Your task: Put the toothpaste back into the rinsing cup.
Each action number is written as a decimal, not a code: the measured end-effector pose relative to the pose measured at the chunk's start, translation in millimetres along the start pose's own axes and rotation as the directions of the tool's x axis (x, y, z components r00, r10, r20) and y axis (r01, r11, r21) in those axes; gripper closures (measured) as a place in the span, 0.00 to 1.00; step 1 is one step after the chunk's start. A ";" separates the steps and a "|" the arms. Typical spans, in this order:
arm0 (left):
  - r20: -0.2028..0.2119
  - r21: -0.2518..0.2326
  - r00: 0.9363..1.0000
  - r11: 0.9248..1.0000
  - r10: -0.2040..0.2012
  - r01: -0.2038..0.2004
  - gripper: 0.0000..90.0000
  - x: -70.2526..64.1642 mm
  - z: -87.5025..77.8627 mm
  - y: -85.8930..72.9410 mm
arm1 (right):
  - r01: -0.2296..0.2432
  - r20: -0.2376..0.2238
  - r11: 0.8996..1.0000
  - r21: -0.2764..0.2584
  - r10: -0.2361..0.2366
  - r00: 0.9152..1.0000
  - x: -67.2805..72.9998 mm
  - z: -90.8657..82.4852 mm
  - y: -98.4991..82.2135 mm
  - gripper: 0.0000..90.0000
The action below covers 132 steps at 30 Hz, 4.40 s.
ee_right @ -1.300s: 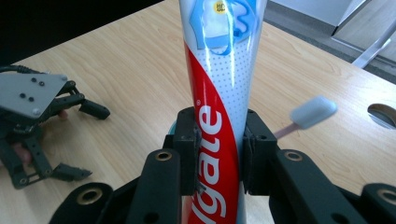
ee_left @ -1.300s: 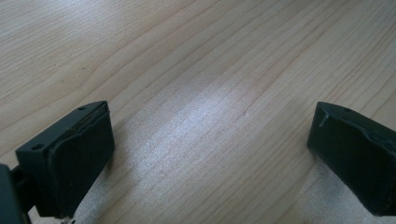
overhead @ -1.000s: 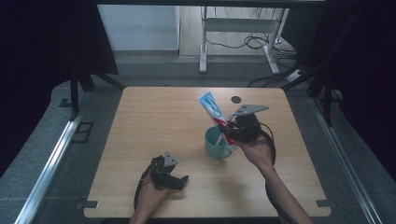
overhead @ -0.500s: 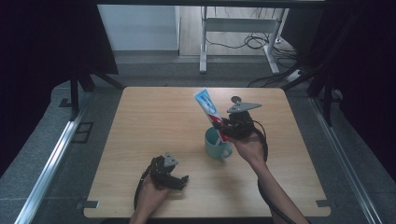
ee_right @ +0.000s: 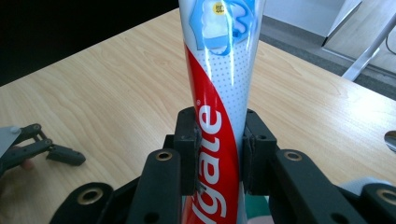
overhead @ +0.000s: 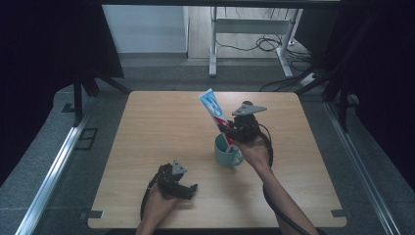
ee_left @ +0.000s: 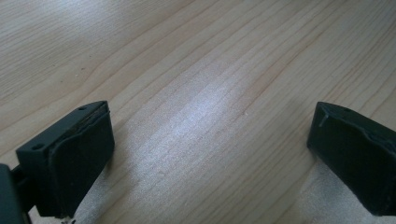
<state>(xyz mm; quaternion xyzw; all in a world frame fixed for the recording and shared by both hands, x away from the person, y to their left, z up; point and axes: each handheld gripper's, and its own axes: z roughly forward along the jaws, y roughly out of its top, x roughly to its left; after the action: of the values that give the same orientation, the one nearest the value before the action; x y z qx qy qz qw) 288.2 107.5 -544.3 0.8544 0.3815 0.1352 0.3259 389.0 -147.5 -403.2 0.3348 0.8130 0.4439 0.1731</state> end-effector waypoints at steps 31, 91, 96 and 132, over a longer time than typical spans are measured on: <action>0.002 0.003 1.000 1.000 0.004 -0.004 0.01 0.2 -0.2 0.0 | -0.011 0.010 1.000 -0.013 0.012 1.000 2.8 20.3 -30.0 0.80; 0.002 -0.003 1.000 1.000 -0.002 0.002 0.01 -0.3 0.2 -0.1 | -0.023 -0.048 0.998 0.053 0.026 0.999 2.3 11.1 -64.5 0.73; 0.003 -0.002 1.000 1.000 -0.002 0.002 0.01 -0.3 0.2 -0.1 | -0.036 -0.051 0.997 0.068 0.039 0.998 0.8 11.3 -68.8 0.69; 0.002 -0.005 1.000 1.000 -0.002 0.002 0.01 -0.3 0.4 -0.1 | 0.035 -0.048 0.996 0.083 -0.031 0.998 5.7 -8.5 -50.9 0.37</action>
<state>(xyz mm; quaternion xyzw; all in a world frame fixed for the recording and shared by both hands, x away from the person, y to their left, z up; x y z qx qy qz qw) 288.2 107.2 -544.7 0.8533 0.3817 0.1350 0.3285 360.1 -168.1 -441.1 0.3180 0.8400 0.4141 0.1473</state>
